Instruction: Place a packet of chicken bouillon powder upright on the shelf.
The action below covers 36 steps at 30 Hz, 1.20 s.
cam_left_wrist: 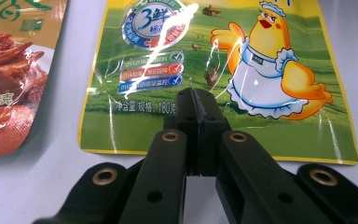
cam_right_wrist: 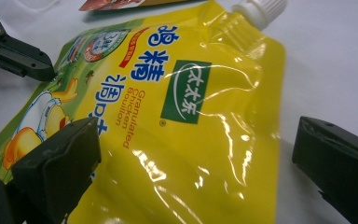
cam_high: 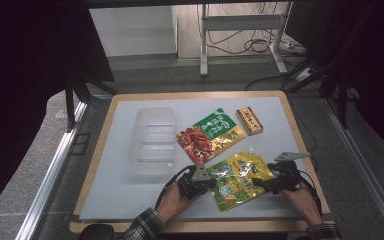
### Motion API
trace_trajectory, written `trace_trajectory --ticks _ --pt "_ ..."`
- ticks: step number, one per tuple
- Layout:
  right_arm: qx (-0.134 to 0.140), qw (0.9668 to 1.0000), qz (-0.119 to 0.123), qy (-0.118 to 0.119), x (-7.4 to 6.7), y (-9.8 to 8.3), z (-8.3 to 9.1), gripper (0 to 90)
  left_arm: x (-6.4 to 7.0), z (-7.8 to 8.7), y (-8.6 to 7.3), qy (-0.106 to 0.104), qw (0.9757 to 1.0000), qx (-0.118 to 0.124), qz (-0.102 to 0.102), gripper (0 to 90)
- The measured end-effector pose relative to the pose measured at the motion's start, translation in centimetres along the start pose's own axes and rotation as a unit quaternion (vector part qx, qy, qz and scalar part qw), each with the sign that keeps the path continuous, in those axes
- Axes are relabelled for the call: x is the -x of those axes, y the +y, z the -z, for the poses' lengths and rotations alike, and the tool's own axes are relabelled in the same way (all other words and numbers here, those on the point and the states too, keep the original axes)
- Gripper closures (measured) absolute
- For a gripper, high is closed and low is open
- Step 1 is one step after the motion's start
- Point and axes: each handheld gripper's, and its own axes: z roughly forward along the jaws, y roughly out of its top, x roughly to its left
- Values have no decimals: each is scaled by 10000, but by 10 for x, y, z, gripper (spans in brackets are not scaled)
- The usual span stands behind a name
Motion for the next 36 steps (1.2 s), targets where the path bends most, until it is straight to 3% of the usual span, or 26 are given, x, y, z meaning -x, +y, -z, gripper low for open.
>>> trace_trajectory --ticks 13,19,24,25,28,32,35,36 --pt "-32 9991 -174 388 2 7 -13 14 0 0 0 3 10000 -3 -13 900" --pt "-42 9966 -332 747 -1 10 -17 24 1 0 0 26 10000 9 -26 900" --pt "-41 9954 -457 844 -1 11 -16 29 1 0 0 33 10000 13 -44 900" --pt "22 9932 -632 978 0 13 -13 37 1 0 -1 30 10000 20 -79 900" --pt "87 9915 -772 1044 0 15 -10 48 0 1 -1 8 9999 14 -99 900" --pt "83 9909 -772 1100 0 15 -8 47 1 1 -1 68 9998 14 -167 900" --pt "128 9882 -884 1243 0 16 -6 59 2 1 -1 85 9997 0 -210 900" --pt "85 9895 -823 1184 0 17 -5 87 2 1 -1 85 9997 0 -210 900"
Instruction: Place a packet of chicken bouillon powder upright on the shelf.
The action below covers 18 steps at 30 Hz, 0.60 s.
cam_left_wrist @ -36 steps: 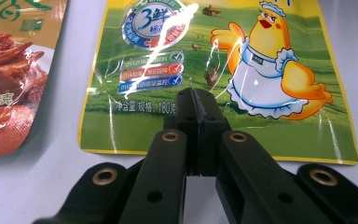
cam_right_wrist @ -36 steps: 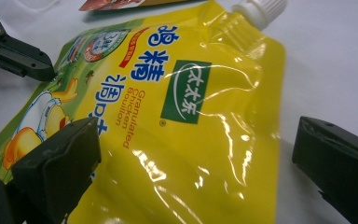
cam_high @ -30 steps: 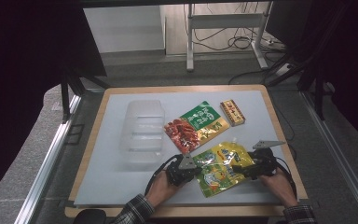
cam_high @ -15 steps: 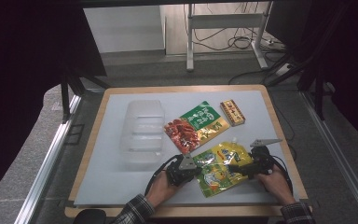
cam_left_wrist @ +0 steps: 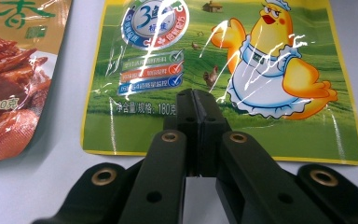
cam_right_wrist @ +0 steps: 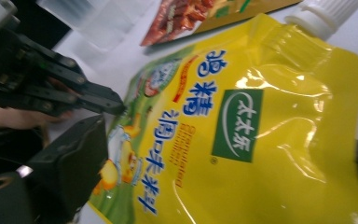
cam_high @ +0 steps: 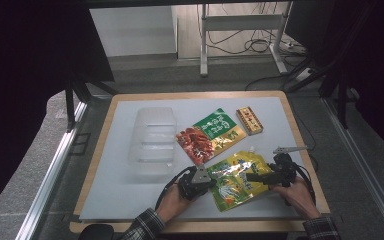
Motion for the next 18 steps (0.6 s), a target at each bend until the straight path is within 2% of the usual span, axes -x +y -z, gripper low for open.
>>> trace_trajectory --ticks 1,2,3,4,5,6,7,8,9,11,13,15,16,17,18 --pt "-31 9998 114 -162 -2 0 1 127 0 0 0 13 10000 4 -4 899" --pt "-31 9998 114 -162 -2 0 1 127 0 0 0 13 10000 4 -4 899" --pt "-138 9979 317 -546 -7 1 2 209 1 0 0 49 10000 24 -22 899" --pt "-138 9979 317 -546 -7 1 2 209 1 0 0 49 10000 24 -22 898" --pt "-199 9953 477 -813 -10 2 4 311 2 0 0 61 10000 13 -57 897" --pt "-199 9953 477 -813 -10 2 4 311 2 1 0 74 9999 20 -69 897" --pt "-162 9951 482 -848 -11 3 7 379 3 1 0 91 9999 63 -63 874" --pt "-162 9951 482 -848 -11 3 7 379 3 1 0 91 9999 63 -63 860" --pt "-43 9965 301 -783 -9 3 12 453 2 2 -1 85 9999 70 -64 843" --pt "-18 9968 258 -758 -9 4 13 476 2 3 -1 58 9999 129 60 834" --pt "35 9972 272 -701 -11 4 17 521 2 6 0 97 9998 131 98 797" --pt "55 9970 209 -746 -14 5 19 604 1 9 0 177 9997 164 92 763" --pt "94 9964 260 -800 -15 6 21 652 1 9 0 177 9997 164 92 752" --pt "94 9964 260 -800 -15 6 21 652 1 12 1 183 9996 194 124 752" --pt "131 9964 259 -798 -16 6 22 694 0 15 1 169 9995 218 167 748"
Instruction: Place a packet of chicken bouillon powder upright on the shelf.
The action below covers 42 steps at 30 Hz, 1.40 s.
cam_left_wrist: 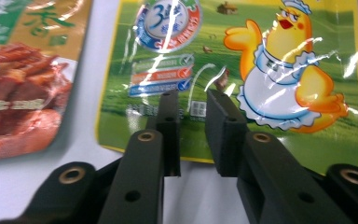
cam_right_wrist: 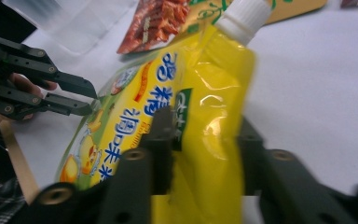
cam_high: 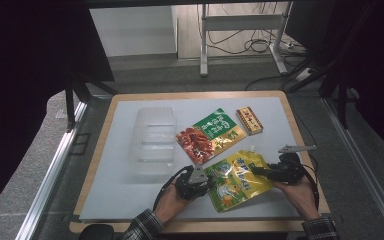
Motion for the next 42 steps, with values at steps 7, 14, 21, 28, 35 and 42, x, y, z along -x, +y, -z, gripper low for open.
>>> trace_trajectory --ticks 7,14,21,28,35,42 --pt "92 9999 114 67 -12 7 6 833 6 20 -1 -27 9999 153 57 684" --pt "132 9993 326 144 -21 16 10 849 8 30 -4 105 9998 175 42 624" --pt "218 9975 508 441 -35 29 16 862 11 43 -11 221 9992 300 160 490" --pt "224 9957 729 525 -50 40 18 870 14 51 -16 292 9990 328 128 404" --pt "218 9933 1044 444 -68 57 26 880 16 60 -23 399 9984 364 179 281" --pt "262 9882 1486 268 -87 74 35 887 18 69 -27 571 9972 408 239 147"
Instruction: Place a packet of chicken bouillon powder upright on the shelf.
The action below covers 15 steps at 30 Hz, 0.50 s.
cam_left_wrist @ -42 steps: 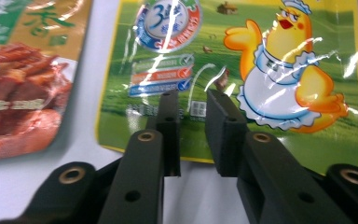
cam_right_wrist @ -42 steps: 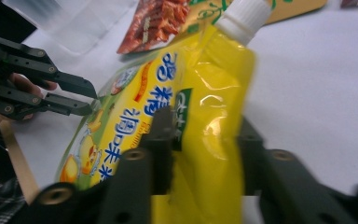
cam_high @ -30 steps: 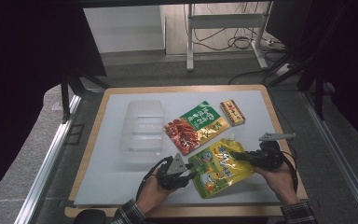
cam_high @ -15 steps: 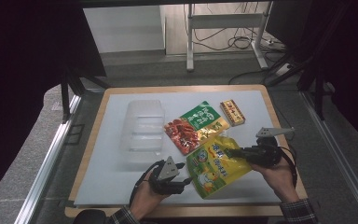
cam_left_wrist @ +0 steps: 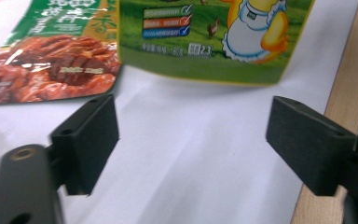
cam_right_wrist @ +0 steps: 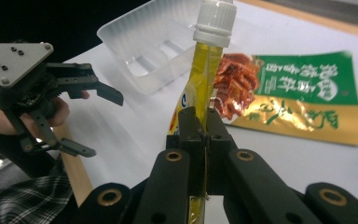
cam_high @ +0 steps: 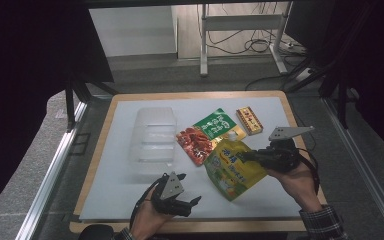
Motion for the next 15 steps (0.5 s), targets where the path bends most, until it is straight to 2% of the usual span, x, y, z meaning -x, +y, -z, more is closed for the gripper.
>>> trace_trajectory --ticks 5,9,12,15 --pt "-69 9988 364 -309 -5 12 3 887 -2 5 -3 92 9999 -49 117 95" --pt "-144 9966 570 -572 -7 19 4 888 -2 7 -5 119 9998 -73 117 78" --pt "-126 9955 644 -690 -6 23 5 889 -1 9 -5 128 9998 -63 125 60" --pt "-119 9954 644 -697 -4 25 5 889 -1 12 -7 177 9997 -71 129 46"
